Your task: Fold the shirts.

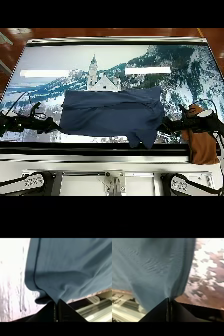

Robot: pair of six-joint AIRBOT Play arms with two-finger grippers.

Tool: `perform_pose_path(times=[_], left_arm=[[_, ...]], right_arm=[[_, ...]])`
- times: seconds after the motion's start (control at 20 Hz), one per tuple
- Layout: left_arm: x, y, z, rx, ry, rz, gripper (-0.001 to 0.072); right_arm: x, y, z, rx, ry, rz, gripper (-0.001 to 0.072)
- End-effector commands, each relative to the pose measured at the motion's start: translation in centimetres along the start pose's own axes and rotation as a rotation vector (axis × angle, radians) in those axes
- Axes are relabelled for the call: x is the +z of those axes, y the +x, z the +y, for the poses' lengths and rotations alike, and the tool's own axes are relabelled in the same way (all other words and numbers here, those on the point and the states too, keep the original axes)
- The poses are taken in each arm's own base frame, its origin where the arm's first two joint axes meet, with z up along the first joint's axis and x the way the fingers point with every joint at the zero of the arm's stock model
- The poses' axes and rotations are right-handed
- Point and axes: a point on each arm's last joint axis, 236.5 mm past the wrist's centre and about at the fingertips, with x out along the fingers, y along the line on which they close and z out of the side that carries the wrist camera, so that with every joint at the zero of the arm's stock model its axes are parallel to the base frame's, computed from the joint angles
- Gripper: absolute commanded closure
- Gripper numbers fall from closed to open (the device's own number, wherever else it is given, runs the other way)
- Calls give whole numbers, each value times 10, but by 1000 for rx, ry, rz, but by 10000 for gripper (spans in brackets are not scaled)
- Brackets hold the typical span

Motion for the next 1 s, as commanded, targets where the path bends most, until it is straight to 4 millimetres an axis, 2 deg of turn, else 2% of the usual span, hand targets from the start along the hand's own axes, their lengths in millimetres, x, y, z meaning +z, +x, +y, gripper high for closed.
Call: perform_pose_path(times=[0.0, 0.1, 0.2, 0.3, 0.35, 0.4, 0.5, 0.65, 0.8, 0.95], left_arm=[[41, -34, -18, 34, 137, -120, 671], [71, -59, -31, 56, 199, -197, 671], [110, -86, -39, 101, 219, -326, 671], [149, -109, -48, 141, 220, -472, 671], [161, -113, -53, 151, 234, -508, 671], [171, -109, -60, 153, 253, -519, 670], [181, -89, -72, 137, 280, -484, 670], [198, -58, -78, 115, 270, -437, 670], [212, -36, -70, 110, 258, -405, 670], [218, -19, -56, 98, 175, -377, 655]], right_arm=[[24, -23, 43, 109, -89, -130, 643], [49, -42, 67, 164, -101, -216, 643], [83, -67, 90, 217, -83, -345, 643], [115, -90, 103, 203, -94, -460, 643], [126, -93, 107, 173, -117, -480, 643], [137, -92, 111, 142, -140, -488, 643], [161, -81, 112, 92, -153, -497, 643], [201, -64, 99, 82, -83, -516, 643], [219, -38, 82, 75, -43, -480, 642], [225, -8, 64, 57, -12, -445, 639]])
